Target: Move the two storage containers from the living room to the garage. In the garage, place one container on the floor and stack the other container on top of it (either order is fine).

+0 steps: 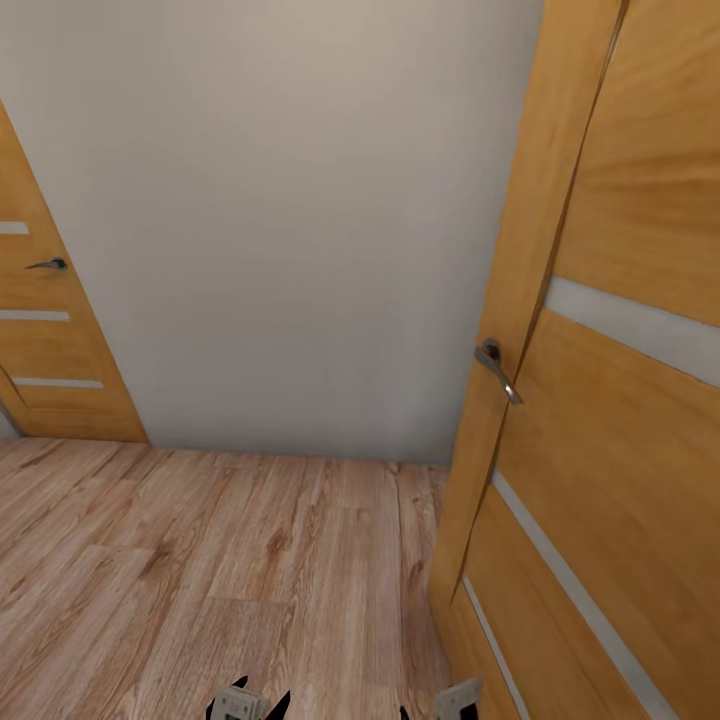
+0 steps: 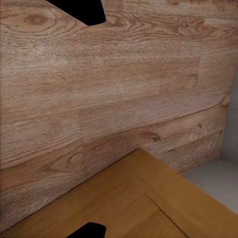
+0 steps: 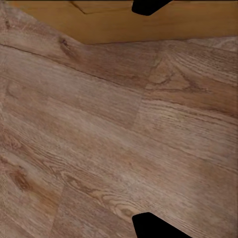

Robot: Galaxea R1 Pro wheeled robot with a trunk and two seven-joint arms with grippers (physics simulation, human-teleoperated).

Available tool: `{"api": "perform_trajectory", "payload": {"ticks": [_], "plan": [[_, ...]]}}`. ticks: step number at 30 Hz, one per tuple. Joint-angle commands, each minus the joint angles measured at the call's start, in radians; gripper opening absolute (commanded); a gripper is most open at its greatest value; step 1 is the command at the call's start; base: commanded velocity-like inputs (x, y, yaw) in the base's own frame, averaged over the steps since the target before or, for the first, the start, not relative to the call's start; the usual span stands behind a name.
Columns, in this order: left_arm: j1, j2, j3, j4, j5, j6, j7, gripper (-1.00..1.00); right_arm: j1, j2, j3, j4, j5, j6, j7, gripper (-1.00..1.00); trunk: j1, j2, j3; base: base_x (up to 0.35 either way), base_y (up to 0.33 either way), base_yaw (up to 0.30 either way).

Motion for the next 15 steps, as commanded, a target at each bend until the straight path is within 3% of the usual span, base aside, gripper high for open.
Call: {"api": "perform_trajectory", "payload": {"ticks": [1,8,11,15], "plan": [[-0.001,0.000,-0.006,0.000,0.011,-0.001,-0.007,1.00,-0.011,-0.001,-0.001,-0.001,-0.010,-0.003,-0.010,1.00,0.000,0.000,-0.001,0.004,0.000,0.000],[-0.001,0.000,-0.005,0.000,0.011,-0.001,-0.006,1.00,-0.119,-0.017,-0.088,-0.006,-0.009,0.014,-0.116,1.00,0.000,0.000,-0.001,0.001,0.000,0.000],[-0.001,0.000,-0.005,0.000,0.012,-0.001,-0.006,1.00,-0.175,-0.066,-0.104,-0.007,-0.010,0.063,-0.140,1.00,0.000,0.000,-0.001,0.000,0.000,0.000],[-0.001,0.001,-0.005,0.000,0.012,-0.001,-0.006,1.00,-0.216,-0.110,-0.111,-0.008,-0.010,0.103,-0.149,1.00,0.000,0.000,-0.001,0.000,0.000,0.000]]}}
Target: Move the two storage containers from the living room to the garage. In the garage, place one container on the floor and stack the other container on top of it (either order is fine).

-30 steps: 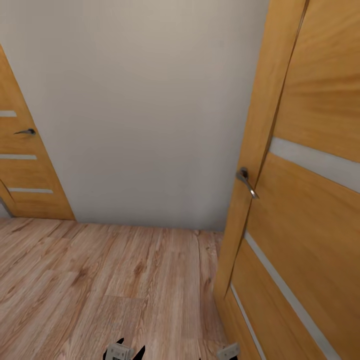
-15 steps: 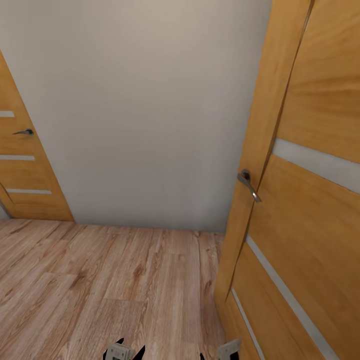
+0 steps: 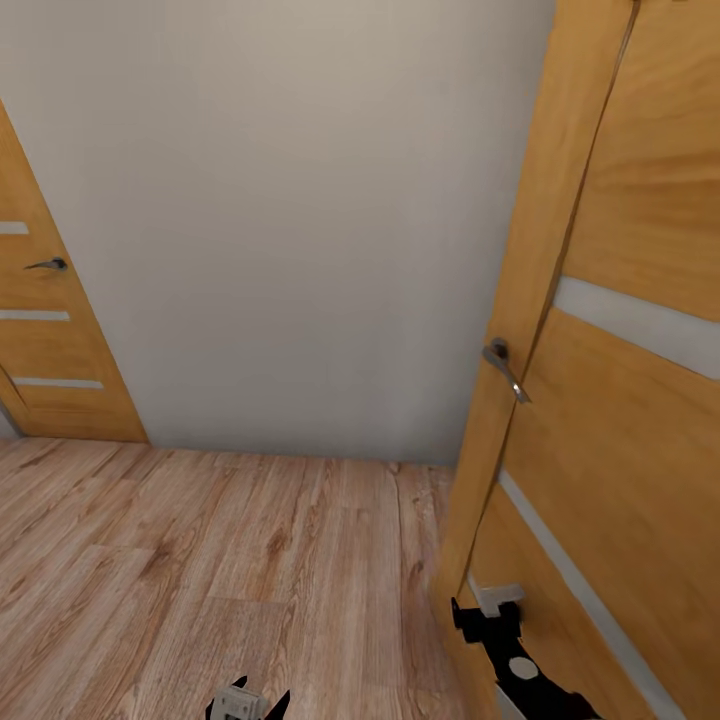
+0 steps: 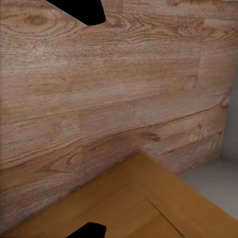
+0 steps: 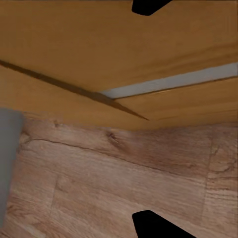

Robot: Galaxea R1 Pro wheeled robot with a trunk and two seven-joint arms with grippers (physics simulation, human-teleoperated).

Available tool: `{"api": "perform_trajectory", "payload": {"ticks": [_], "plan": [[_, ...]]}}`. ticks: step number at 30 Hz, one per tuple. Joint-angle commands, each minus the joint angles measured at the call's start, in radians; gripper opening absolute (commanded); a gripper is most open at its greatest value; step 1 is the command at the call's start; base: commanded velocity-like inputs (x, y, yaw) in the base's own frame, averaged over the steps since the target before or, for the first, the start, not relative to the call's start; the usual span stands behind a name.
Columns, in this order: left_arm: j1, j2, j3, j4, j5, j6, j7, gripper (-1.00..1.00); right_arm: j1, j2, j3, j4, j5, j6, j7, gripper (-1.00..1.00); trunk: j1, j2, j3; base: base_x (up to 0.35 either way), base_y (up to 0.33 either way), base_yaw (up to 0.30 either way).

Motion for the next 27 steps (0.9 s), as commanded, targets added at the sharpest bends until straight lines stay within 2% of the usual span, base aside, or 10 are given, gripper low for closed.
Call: {"api": "perform_trajectory", "payload": {"ticks": [1,7,9,10,15,18,20,23,24,27], "plan": [[0.000,0.001,-0.006,0.000,0.011,-0.001,-0.006,1.00,-0.015,-0.027,-0.003,-0.001,-0.010,0.005,-0.016,1.00,0.000,-0.001,-0.001,0.000,0.000,0.000],[0.000,0.002,-0.005,0.000,0.011,-0.001,-0.006,1.00,-0.036,-0.082,-0.009,-0.005,-0.010,0.020,-0.020,1.00,0.000,-0.001,-0.001,0.000,0.000,0.000],[0.000,0.002,-0.005,0.000,0.011,-0.001,-0.006,1.00,-0.038,-0.095,-0.020,-0.006,-0.010,0.022,-0.020,1.00,0.000,-0.001,-0.001,0.000,0.000,0.000],[0.000,0.002,-0.005,0.000,0.011,-0.001,-0.006,1.00,-0.040,-0.103,-0.043,-0.006,-0.010,0.023,-0.020,1.00,0.000,-0.001,-0.001,0.000,0.000,0.000],[0.000,0.003,-0.005,0.000,0.011,-0.001,-0.006,1.00,-0.041,-0.114,-0.111,-0.007,-0.010,0.024,-0.018,1.00,0.000,-0.001,-0.001,0.000,0.000,0.000],[0.000,0.003,-0.005,0.000,0.011,-0.001,-0.006,1.00,-0.042,-0.112,-0.124,-0.007,-0.010,0.024,-0.018,1.00,0.000,-0.001,-0.001,0.000,0.000,0.000],[0.000,0.003,-0.005,0.000,0.011,-0.001,-0.006,1.00,-0.042,-0.102,-0.128,-0.007,-0.010,0.024,-0.017,1.00,0.000,-0.001,-0.001,0.000,0.000,0.000],[0.000,0.003,-0.005,0.000,0.011,-0.001,-0.006,1.00,-0.041,-0.048,-0.131,-0.007,-0.007,0.023,-0.017,1.00,0.000,-0.001,-0.001,0.000,0.000,0.000],[0.000,0.003,-0.005,0.000,0.011,-0.001,-0.006,1.00,-0.041,-0.011,-0.131,-0.007,-0.005,0.022,-0.017,1.00,0.000,-0.001,-0.001,0.000,0.000,0.000],[0.000,0.003,-0.005,0.000,0.011,-0.001,-0.006,1.00,-0.039,0.037,-0.131,-0.005,-0.003,0.021,-0.017,1.00,0.000,-0.001,-0.001,0.000,0.000,0.000]]}}
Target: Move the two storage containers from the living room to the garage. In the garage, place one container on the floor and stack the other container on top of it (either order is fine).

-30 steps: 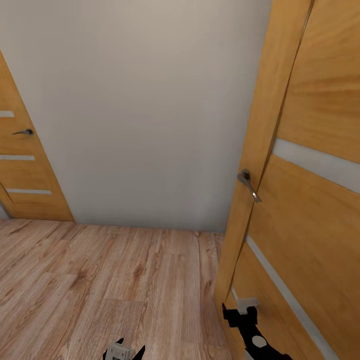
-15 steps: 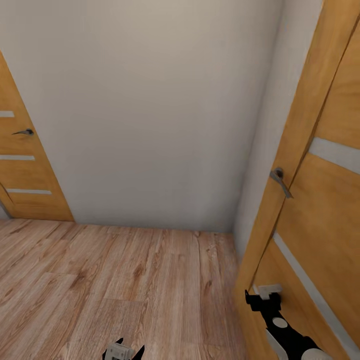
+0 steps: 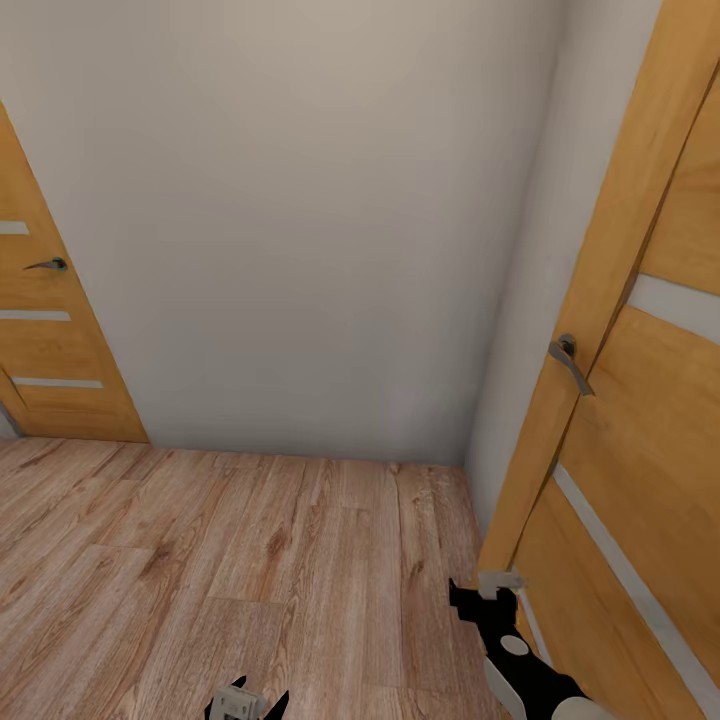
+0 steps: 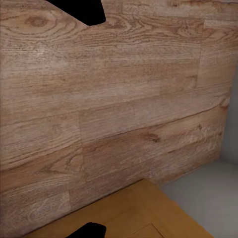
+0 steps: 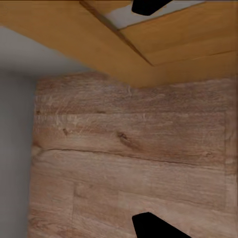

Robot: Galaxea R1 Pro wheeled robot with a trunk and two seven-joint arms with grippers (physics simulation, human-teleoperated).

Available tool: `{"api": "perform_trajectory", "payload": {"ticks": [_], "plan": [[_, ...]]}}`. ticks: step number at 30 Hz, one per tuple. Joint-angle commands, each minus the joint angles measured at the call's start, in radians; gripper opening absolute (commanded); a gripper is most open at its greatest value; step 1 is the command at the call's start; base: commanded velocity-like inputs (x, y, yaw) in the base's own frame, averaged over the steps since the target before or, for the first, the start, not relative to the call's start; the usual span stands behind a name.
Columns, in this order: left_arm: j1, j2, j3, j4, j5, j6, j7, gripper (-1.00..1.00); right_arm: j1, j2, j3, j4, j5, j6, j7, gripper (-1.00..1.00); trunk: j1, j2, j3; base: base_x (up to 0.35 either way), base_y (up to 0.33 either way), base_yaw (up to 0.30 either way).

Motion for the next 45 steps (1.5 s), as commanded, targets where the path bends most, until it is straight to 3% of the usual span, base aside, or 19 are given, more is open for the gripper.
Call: {"api": "perform_trajectory", "payload": {"ticks": [1,3,9,16,23,45], "plan": [[0.000,0.000,-0.006,0.000,0.011,-0.001,-0.006,1.00,0.000,0.011,0.008,0.001,-0.009,-0.003,-0.005,1.00,0.000,0.000,-0.001,0.000,0.000,0.000],[0.000,0.000,-0.006,0.000,0.011,-0.001,-0.006,1.00,0.006,0.036,0.016,0.002,-0.008,-0.004,-0.004,1.00,0.000,0.000,-0.001,0.000,0.000,0.000],[0.000,0.000,-0.006,0.000,0.011,-0.001,-0.006,1.00,0.033,0.057,0.067,0.010,-0.008,-0.003,0.003,1.00,0.000,0.000,-0.001,0.000,0.000,0.000],[0.000,0.000,-0.006,0.000,0.011,-0.001,-0.007,1.00,0.103,0.061,0.083,0.088,-0.009,-0.032,0.073,1.00,0.000,0.000,-0.001,0.000,0.000,0.000],[0.000,0.000,-0.006,0.000,0.011,-0.001,-0.007,1.00,0.171,0.061,0.086,0.162,-0.009,-0.133,0.184,1.00,0.000,0.000,-0.001,0.000,0.000,0.000],[0.000,0.000,-0.006,0.000,0.011,-0.001,-0.006,1.00,0.189,0.061,0.086,0.181,-0.009,-0.157,0.209,1.00,0.000,0.000,-0.001,0.000,0.000,0.000]]}}
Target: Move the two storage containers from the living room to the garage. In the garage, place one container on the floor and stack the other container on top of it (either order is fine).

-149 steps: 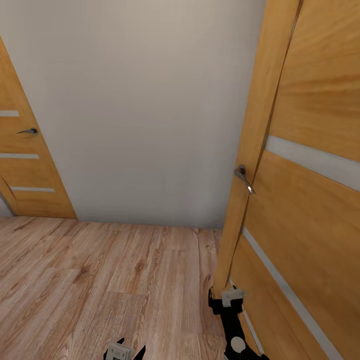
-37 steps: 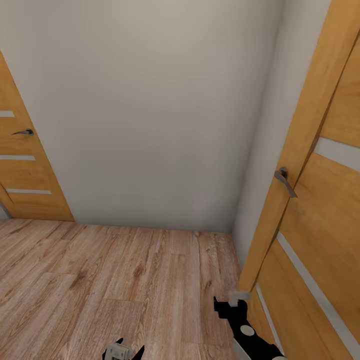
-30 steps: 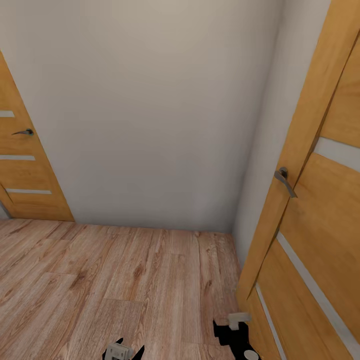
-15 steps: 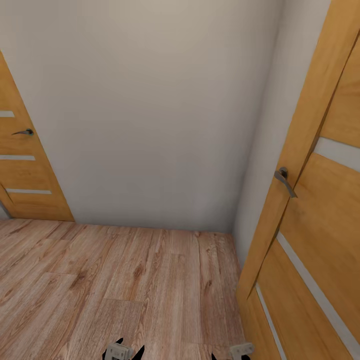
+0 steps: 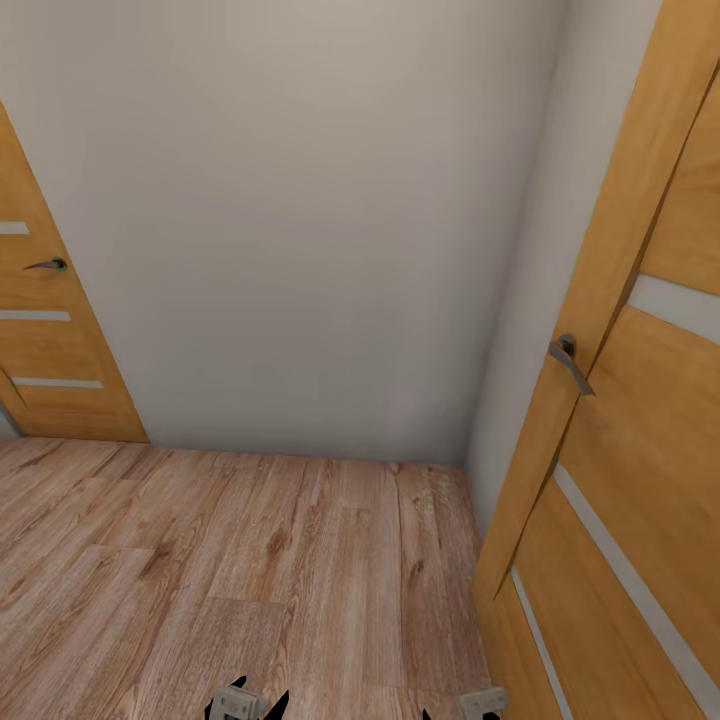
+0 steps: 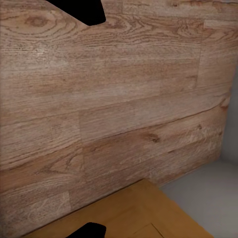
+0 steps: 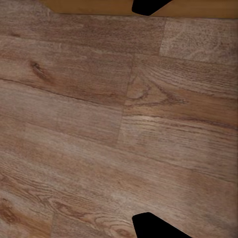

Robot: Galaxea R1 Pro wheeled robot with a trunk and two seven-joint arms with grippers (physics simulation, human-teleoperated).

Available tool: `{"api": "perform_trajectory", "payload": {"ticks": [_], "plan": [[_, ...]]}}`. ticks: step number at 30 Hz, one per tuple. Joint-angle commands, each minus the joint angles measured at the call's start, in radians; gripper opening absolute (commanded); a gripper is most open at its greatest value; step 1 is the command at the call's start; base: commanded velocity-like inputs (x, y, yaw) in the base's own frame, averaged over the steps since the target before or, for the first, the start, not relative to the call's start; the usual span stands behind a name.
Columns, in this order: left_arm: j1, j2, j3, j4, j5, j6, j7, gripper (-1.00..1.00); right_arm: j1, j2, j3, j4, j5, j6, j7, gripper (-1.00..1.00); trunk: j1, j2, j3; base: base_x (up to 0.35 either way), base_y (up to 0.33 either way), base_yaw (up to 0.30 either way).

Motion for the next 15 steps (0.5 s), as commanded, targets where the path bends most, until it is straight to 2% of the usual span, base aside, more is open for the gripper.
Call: {"api": "perform_trajectory", "payload": {"ticks": [1,8,11,15], "plan": [[-0.001,0.000,-0.006,0.000,0.011,-0.001,-0.006,1.00,-0.001,0.000,0.005,0.002,-0.011,-0.004,0.004,1.00,0.000,-0.001,-0.001,0.000,0.000,0.000],[-0.001,0.000,-0.006,0.000,0.011,-0.001,-0.006,1.00,-0.001,0.000,0.005,0.002,-0.011,-0.003,0.004,1.00,0.000,-0.001,-0.001,0.000,0.000,0.000],[-0.001,0.000,0.005,0.000,0.022,0.000,-0.002,1.00,0.000,0.001,0.005,0.004,-0.011,-0.003,0.005,1.00,0.000,-0.001,-0.001,0.014,0.000,0.000],[-0.001,0.000,0.023,0.000,0.041,0.001,-0.001,1.00,0.011,0.001,0.006,0.014,-0.011,-0.003,0.006,1.00,0.000,-0.001,-0.001,0.166,0.000,0.000]]}}
